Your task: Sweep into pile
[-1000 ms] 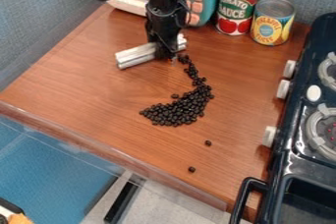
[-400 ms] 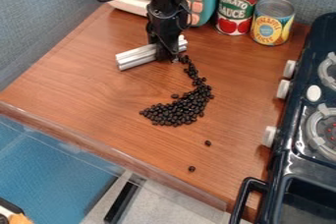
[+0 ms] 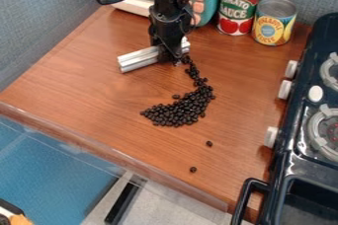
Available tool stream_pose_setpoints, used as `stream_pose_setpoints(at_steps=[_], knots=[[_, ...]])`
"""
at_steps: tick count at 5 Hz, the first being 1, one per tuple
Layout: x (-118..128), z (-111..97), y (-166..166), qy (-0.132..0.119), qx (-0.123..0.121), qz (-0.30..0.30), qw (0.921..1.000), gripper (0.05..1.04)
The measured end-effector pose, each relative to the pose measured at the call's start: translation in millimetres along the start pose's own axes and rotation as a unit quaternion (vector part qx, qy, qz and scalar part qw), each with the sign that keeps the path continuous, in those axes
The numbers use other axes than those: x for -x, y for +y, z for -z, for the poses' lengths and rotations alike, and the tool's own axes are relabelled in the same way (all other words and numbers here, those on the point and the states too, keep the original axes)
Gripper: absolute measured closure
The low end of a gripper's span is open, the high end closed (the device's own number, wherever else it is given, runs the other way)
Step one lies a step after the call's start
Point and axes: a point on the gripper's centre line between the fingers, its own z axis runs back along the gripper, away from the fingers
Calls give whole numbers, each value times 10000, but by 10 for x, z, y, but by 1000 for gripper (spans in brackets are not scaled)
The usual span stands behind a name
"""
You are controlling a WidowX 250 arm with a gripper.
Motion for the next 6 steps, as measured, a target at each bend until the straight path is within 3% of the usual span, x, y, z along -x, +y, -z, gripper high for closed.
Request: stream_pose_setpoints(at_steps=[6], knots=[[82, -189, -550, -174, 55, 431, 9989, 698]])
